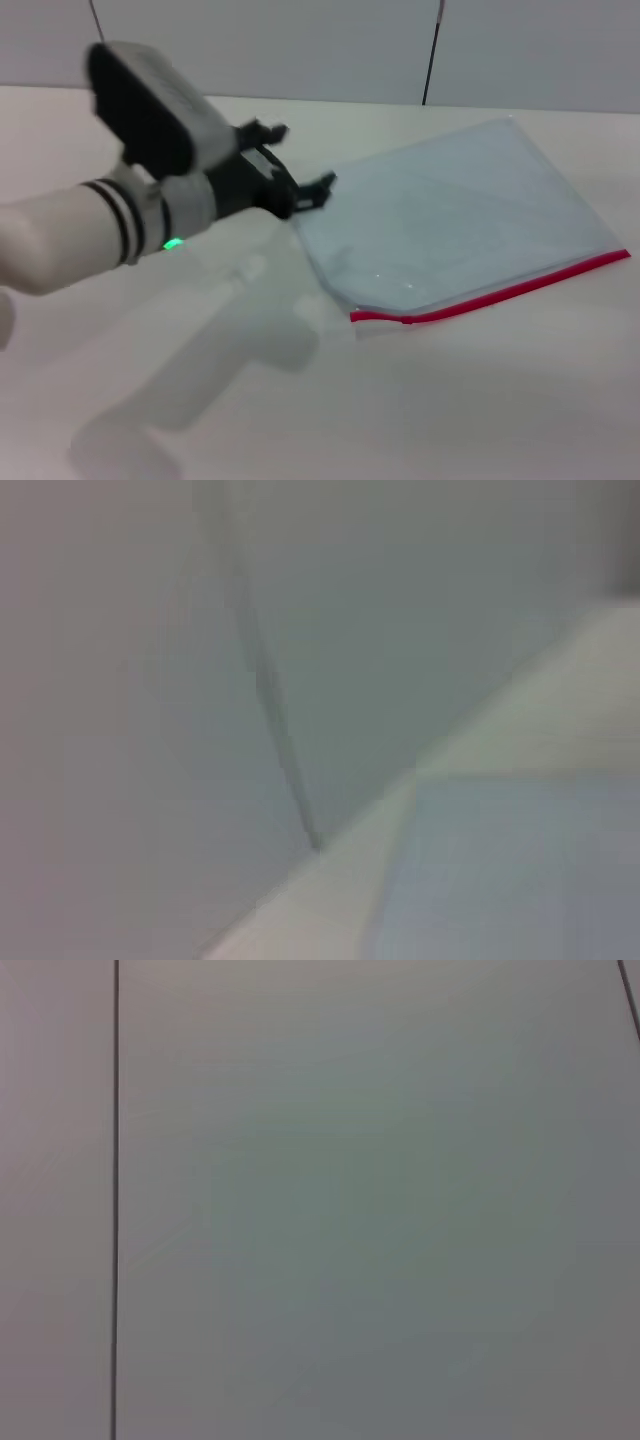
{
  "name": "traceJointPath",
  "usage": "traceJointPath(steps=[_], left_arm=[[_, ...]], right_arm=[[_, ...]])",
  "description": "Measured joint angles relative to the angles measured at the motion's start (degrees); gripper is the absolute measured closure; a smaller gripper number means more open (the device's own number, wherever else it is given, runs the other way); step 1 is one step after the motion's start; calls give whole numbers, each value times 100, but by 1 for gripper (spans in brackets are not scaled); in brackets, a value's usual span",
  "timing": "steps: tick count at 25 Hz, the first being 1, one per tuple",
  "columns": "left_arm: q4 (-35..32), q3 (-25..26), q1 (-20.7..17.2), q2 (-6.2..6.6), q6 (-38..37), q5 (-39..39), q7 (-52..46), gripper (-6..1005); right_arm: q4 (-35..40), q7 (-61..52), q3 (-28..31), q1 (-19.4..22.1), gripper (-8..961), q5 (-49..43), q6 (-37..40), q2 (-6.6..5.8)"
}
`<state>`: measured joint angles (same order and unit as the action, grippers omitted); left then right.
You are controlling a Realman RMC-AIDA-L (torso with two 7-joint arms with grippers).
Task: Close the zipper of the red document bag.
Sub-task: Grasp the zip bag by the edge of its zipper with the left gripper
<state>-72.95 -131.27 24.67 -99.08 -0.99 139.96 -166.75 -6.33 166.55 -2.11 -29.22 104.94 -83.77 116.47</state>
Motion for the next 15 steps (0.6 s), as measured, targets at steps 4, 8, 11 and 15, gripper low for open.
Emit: traceJointPath(steps=[4, 8, 11, 15], left_arm=[[-536, 308, -80, -225, -1065, 473, 549, 153], [-1347, 748, -251, -728, -2737, 1242, 1303, 154], [-1745, 782, -378, -1236, -3819, 1999, 1889, 154], [-1835, 692, -413, -1636, -4533, 2342, 2258, 153]], right_arm=[[2, 0, 0, 12, 60, 0, 0, -2], [12, 0, 0, 14, 60, 1, 1, -1], [18, 0, 0, 14, 60, -1, 1, -1], [28, 0, 0, 14, 60, 0, -2, -1]])
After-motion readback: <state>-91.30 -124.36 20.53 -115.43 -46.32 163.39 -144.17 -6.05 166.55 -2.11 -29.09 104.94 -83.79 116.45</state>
